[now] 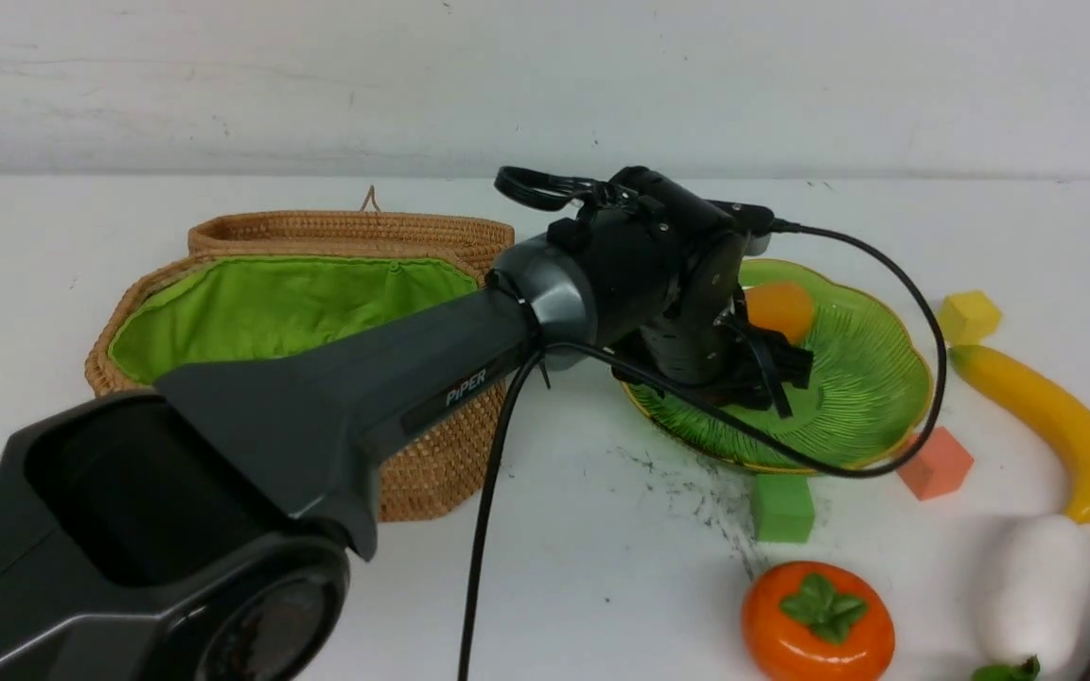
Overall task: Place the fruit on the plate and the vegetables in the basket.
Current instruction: Grab a mangosteen with your left arm and put it on the plate on the right
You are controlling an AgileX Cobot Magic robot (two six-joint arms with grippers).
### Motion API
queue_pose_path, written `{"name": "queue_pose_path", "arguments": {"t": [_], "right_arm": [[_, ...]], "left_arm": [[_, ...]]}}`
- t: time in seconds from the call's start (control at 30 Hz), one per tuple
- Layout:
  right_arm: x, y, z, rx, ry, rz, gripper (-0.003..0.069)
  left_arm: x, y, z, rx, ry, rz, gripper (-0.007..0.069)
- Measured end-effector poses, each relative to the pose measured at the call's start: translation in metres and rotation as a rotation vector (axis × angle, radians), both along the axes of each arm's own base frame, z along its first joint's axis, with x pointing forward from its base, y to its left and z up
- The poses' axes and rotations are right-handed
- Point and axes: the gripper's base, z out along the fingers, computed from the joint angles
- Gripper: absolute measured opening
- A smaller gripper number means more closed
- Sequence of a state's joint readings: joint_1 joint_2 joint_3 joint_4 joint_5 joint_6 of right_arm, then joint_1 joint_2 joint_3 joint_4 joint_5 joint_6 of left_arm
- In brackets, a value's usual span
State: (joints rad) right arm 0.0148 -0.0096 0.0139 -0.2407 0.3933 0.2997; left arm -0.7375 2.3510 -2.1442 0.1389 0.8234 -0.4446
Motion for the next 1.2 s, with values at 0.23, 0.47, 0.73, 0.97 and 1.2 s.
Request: {"name": "queue_pose_path", "arguments": {"t": [0.23,0.47,0.73,0.97,1.2], "right_arm": [[0.000,0.000,0.000,0.000,0.000,0.000,0.0245],[0.000,0.000,0.000,0.000,0.000,0.000,0.0245],[0.000,0.000,0.000,0.000,0.000,0.000,0.0245],[0.000,0.000,0.000,0.000,0.000,0.000,0.0245],[0.000,0.000,0.000,0.000,0.000,0.000,0.0245]], "left_arm": [[-0.002,0.003,-0.002,0.032,0.033,0.006,0.0577],[-0.002,0.003,-0.003,0.035,0.036,0.007,0.0581],[-0.003,0.002,-0.003,0.028,0.041,0.007,0.0632],[-0.003,0.003,-0.001,0.049,0.031,-0.025,0.0629],[-0.019,0.020,0.053,0.080,0.018,-0.026,0.0482]]}}
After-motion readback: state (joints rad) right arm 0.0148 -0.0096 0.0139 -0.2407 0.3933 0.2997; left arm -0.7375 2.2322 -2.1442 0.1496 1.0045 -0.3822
